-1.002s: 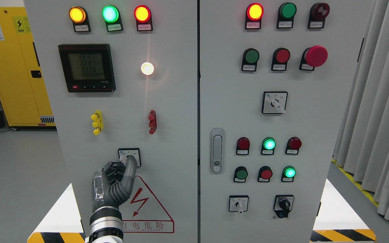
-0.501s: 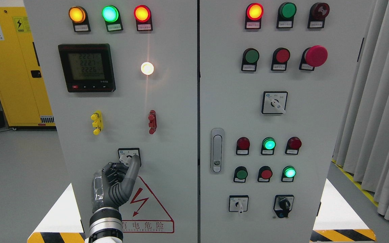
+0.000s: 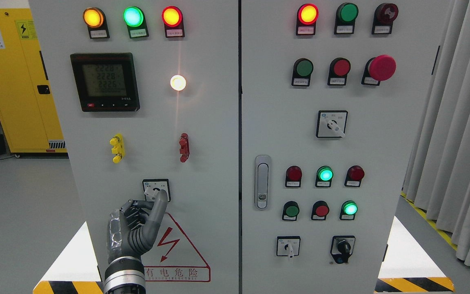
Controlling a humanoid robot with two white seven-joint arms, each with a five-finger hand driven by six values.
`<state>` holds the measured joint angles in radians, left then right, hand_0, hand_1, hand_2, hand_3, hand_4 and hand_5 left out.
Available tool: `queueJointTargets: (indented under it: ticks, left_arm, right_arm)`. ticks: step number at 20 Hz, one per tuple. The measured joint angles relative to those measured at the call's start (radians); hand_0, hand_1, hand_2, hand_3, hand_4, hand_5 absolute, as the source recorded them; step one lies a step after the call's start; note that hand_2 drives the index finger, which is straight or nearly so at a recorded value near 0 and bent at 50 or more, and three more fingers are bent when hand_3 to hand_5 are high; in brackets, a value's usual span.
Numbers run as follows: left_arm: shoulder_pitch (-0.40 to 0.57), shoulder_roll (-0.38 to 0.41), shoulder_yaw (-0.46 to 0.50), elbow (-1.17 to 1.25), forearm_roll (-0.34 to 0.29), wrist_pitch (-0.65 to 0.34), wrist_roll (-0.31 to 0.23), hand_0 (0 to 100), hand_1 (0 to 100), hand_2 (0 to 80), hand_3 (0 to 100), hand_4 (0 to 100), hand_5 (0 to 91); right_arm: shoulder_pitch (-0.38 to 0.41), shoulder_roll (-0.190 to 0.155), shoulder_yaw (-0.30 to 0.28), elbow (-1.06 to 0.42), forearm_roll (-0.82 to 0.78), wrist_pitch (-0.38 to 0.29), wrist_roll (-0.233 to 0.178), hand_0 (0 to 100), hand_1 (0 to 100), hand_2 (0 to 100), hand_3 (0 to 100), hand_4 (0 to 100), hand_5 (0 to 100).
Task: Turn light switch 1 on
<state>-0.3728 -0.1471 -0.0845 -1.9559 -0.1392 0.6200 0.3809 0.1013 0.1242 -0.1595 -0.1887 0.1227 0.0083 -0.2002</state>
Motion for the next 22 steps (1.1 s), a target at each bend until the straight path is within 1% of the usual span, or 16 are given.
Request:
queueJointTargets:
  ticks: [4, 6, 7, 9, 11, 12, 16, 18, 22]
  left_arm:
    - [0.029, 0.002, 0.0, -0.021, 0.001, -0.001, 0.0, 2, 47, 66.8, 99, 91, 85.3]
    - [0.049, 0.003, 0.0, -0.031, 0.001, -0.018, -0.001, 2, 47, 70.4, 100, 91, 85.5]
    - [0.06, 0.004, 0.001, -0.035, 0.001, -0.037, -0.003, 2, 47, 70.7, 100, 91, 85.5]
    - [0.094, 0.007, 0.003, -0.043, 0.001, -0.1, -0.02, 2, 47, 71.4, 100, 94, 85.7]
    - [0.143, 0.012, 0.005, -0.048, 0.001, -0.185, -0.044, 2, 46, 71.3, 100, 95, 85.0]
    - [0.169, 0.014, 0.006, -0.05, 0.002, -0.224, -0.05, 2, 44, 70.2, 99, 95, 85.2]
    - [0.281, 0.024, 0.021, -0.056, 0.008, -0.347, -0.069, 3, 42, 68.9, 98, 96, 85.3]
    - [0.331, 0.03, 0.034, -0.051, 0.034, -0.405, -0.104, 3, 41, 67.5, 97, 97, 85.0]
    - [0.417, 0.041, 0.078, -0.006, 0.088, -0.546, -0.207, 3, 40, 64.9, 98, 97, 83.3]
  right_arm:
    - [0.0, 0.0, 0.0, 0.0, 0.0, 0.0, 0.0, 0, 50, 4, 0, 0, 0]
    - [0.0, 0.0, 0.0, 0.0, 0.0, 0.0, 0.0, 0, 50, 4, 0, 0, 0]
    - [0.0, 0.0, 0.0, 0.0, 0.0, 0.0, 0.0, 0, 50, 4, 0, 0, 0]
    - [0.0, 0.0, 0.0, 0.0, 0.0, 0.0, 0.0, 0, 50, 4, 0, 0, 0]
    - [0.0, 0.0, 0.0, 0.0, 0.0, 0.0, 0.0, 0, 50, 4, 0, 0, 0]
    - [0.0, 0.0, 0.0, 0.0, 0.0, 0.0, 0.0, 0, 50, 4, 0, 0, 0]
    - [0.0, 0.0, 0.0, 0.0, 0.0, 0.0, 0.0, 0, 50, 4, 0, 0, 0]
    - [0.0, 0.0, 0.0, 0.0, 0.0, 0.0, 0.0, 0, 50, 4, 0, 0, 0]
    - [0.0, 0.0, 0.0, 0.0, 0.0, 0.0, 0.0, 0, 50, 4, 0, 0, 0]
